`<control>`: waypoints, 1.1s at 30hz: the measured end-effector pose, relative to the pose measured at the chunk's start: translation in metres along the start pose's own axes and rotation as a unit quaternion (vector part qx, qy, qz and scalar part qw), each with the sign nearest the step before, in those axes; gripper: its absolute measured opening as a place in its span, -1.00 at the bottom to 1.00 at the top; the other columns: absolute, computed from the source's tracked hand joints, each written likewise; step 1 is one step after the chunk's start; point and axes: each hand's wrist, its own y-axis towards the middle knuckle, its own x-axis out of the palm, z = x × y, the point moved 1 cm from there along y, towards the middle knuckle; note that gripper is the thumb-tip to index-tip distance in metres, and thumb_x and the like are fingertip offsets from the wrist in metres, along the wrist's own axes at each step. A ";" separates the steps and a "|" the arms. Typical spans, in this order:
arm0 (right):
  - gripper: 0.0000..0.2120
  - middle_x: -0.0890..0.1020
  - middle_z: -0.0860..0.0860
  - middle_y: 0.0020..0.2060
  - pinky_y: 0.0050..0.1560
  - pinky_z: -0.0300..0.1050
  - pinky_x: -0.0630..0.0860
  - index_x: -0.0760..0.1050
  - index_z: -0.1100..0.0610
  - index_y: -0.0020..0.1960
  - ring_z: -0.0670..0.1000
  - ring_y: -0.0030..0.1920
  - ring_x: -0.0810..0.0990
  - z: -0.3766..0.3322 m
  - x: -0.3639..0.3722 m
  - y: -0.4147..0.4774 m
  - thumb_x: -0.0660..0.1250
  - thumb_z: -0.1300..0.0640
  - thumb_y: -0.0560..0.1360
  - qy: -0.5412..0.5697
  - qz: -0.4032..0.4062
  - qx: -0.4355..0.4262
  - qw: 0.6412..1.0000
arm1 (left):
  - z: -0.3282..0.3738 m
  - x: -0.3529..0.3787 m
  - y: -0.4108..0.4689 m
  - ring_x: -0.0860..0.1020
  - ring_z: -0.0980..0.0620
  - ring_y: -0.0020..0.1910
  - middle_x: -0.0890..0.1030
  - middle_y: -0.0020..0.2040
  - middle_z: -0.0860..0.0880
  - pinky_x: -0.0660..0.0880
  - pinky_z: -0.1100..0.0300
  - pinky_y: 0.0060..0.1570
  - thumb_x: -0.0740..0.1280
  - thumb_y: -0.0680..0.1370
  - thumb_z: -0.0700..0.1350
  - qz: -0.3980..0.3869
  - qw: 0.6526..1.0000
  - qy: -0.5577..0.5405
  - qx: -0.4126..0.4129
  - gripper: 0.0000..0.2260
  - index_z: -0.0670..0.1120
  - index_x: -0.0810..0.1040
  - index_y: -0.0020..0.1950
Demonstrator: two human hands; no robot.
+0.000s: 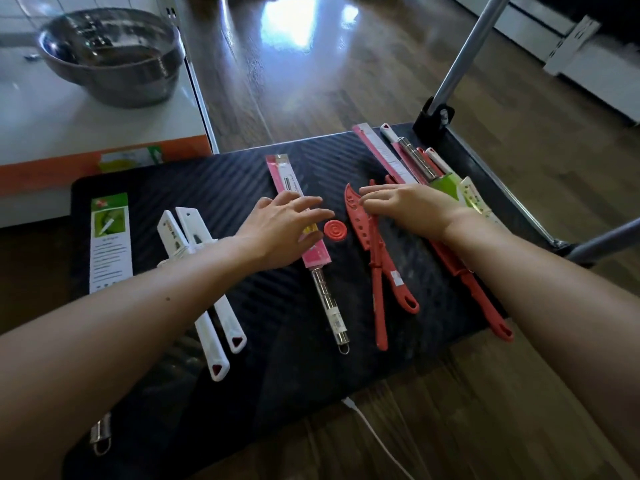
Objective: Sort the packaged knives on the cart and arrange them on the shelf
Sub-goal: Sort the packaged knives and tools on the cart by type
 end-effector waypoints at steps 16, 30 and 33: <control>-0.60 0.38 0.11 0.34 0.25 0.04 0.40 0.37 0.15 0.36 0.16 0.32 0.34 -0.023 0.026 0.032 0.26 0.12 0.54 0.088 0.034 0.298 0.950 | 0.025 0.007 -0.018 0.08 0.10 0.52 0.17 0.52 0.17 0.14 0.09 0.39 0.11 0.60 0.13 -0.021 0.995 -0.003 0.099 -0.57 0.22 0.17 0.48; -0.61 0.48 0.23 0.28 0.28 -0.05 0.32 0.45 0.27 0.29 0.20 0.23 0.47 0.016 0.020 -0.056 0.31 0.12 0.52 0.160 0.112 0.501 0.843 | 0.056 0.024 0.007 -0.13 0.03 0.56 -0.10 0.57 0.11 -0.02 0.01 0.49 -0.02 0.65 0.08 -0.111 0.969 0.097 0.200 -0.56 0.25 -0.05 0.52; -0.61 0.51 0.21 0.24 0.28 -0.06 0.31 0.46 0.25 0.28 0.18 0.25 0.45 0.014 0.025 -0.067 0.31 0.09 0.53 0.153 0.080 0.496 0.851 | 0.061 0.028 0.011 -0.17 0.00 0.56 -0.14 0.57 0.10 -0.05 -0.01 0.50 -0.05 0.66 0.07 -0.107 0.975 0.091 0.173 -0.56 0.25 -0.10 0.52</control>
